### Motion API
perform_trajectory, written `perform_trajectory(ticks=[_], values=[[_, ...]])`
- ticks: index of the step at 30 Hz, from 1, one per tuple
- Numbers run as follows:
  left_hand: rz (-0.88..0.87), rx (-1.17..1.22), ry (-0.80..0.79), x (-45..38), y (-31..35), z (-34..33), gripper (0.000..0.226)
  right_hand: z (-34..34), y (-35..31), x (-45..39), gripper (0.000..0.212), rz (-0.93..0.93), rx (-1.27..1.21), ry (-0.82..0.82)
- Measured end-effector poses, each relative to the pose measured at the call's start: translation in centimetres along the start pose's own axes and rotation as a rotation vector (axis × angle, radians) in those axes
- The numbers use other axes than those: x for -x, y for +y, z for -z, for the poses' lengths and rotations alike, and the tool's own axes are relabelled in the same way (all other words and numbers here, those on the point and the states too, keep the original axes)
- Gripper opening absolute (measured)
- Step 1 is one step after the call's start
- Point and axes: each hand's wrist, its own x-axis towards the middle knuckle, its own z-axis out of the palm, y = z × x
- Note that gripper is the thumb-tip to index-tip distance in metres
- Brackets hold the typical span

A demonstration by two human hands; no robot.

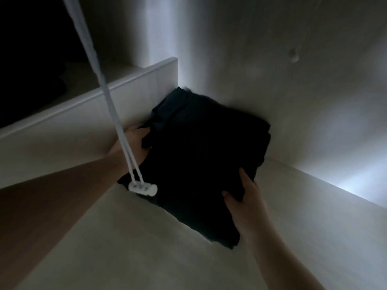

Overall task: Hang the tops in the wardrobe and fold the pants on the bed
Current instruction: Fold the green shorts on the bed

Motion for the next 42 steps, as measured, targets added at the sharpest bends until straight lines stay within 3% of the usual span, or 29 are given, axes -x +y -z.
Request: perform_trajectory(ticks=[2,4,6,7,9,11,13,18,25,29,34,42], values=[[-0.022,-0.097,-0.013,0.1,0.0,-0.3,0.030,0.3,0.1,0.5,0.073,-0.043,-0.010,-0.021],[-0.124,-0.225,0.153,0.7,0.3,-0.3,0.060,1.1,-0.4,1.1,0.076,-0.058,0.163,0.058],[-0.357,-0.292,0.333,1.3,1.4,-0.5,0.065,1.3,-1.8,1.2,0.069,0.172,0.473,0.243],[-0.493,-0.333,0.351,1.3,2.1,-1.0,0.063,0.9,-2.6,0.8,0.067,0.316,0.579,0.305],[-0.669,-0.440,0.250,0.8,3.0,-2.6,0.062,-0.6,-3.8,-0.6,0.066,0.495,0.732,0.280],[-0.597,-0.529,0.098,-0.2,2.5,-4.0,0.069,-2.1,-3.9,-2.2,0.066,0.517,0.899,0.118],[-0.391,-0.579,0.043,-1.0,0.1,-4.4,0.079,-2.3,-2.1,-3.5,0.069,0.424,0.994,0.020],[-0.302,-0.513,0.041,-2.2,-3.0,-5.3,0.090,-1.9,1.3,-4.5,0.073,0.285,0.890,0.142],[-0.141,-0.669,-0.008,-2.1,-1.3,-5.4,0.078,-1.0,-0.3,-5.1,0.072,0.141,0.950,-0.068],[-0.037,-0.371,0.092,0.4,0.9,-4.5,0.053,0.0,-2.5,-2.4,0.068,0.188,0.892,0.004],[0.121,0.160,-0.005,6.0,4.6,-2.5,0.032,2.1,-4.5,4.6,0.053,0.122,0.569,0.078],[0.124,0.436,0.117,23.3,12.2,5.7,0.022,5.2,-10.7,14.8,0.045,0.025,0.267,0.172]])
